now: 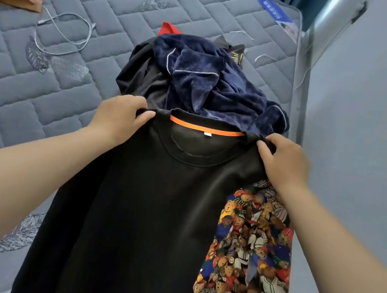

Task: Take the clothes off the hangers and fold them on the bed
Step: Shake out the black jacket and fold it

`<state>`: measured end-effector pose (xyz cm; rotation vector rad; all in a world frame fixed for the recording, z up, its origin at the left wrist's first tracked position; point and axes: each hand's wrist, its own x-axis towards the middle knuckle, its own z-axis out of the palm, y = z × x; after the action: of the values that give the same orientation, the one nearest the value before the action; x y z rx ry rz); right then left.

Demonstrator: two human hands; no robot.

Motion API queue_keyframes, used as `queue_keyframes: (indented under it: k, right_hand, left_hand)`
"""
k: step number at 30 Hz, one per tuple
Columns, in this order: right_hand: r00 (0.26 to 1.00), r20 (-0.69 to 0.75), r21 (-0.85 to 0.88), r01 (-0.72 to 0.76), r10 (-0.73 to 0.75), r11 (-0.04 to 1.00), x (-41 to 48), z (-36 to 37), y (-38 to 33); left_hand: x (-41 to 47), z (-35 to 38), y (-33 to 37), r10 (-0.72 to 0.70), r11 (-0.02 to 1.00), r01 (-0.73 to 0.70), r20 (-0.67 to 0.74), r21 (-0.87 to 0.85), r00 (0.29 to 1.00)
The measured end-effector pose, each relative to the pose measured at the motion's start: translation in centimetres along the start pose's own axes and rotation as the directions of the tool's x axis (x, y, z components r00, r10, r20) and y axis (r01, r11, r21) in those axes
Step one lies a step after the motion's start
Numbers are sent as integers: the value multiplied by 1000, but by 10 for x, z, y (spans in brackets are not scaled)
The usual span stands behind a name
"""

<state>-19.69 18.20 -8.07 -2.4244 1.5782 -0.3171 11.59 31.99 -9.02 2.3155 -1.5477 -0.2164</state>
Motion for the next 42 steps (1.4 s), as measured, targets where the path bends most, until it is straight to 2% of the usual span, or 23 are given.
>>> queue_keyframes:
  k: [4, 6, 11, 15, 18, 24, 27, 31, 36, 38, 42]
  right_hand:
    - [989, 75, -132, -119, 130, 984, 1, 50, -8]
    - [986, 101, -155, -114, 130, 981, -11, 73, -17]
    - [986, 153, 31, 62, -66, 998, -60, 112, -58]
    - [949, 275, 133, 123, -156, 983, -90, 134, -98]
    - [911, 352, 180, 160, -215, 971, -97, 147, -129]
    - [859, 396, 215, 256, -324, 942, -95, 169, -187]
    - [837, 394, 231, 310, -380, 922, -91, 179, -215]
    - [774, 472, 183, 384, -423, 905, -87, 194, -244]
    - [654, 561, 137, 531, -508, 836, -79, 212, -273]
    - [658, 558, 130, 534, -507, 836, -73, 218, -284]
    - [713, 512, 106, 500, -479, 859, -60, 232, -307]
  left_hand:
    - [7, 46, -11, -119, 993, 116, 87, 37, 989]
    - [-1, 69, -19, -168, 986, 169, 149, 8, 974]
    - [-49, 91, -48, -192, 967, 216, 176, -135, 966]
    - [-102, 85, -83, -270, 924, 316, 217, -217, 938]
    - [-140, 80, -109, -376, 848, 449, 277, -282, 884]
    - [-208, 80, -151, -507, 716, 642, 429, -274, 748]
    - [-230, 81, -165, -496, 697, 661, 477, -279, 725]
    - [-237, 82, -177, -453, 689, 660, 533, -300, 714]
    - [-228, 72, -201, -463, 691, 657, 512, -303, 724]
    - [-222, 64, -216, -470, 689, 655, 497, -309, 729]
    - [-197, 43, -251, -466, 735, 610, 435, -295, 771]
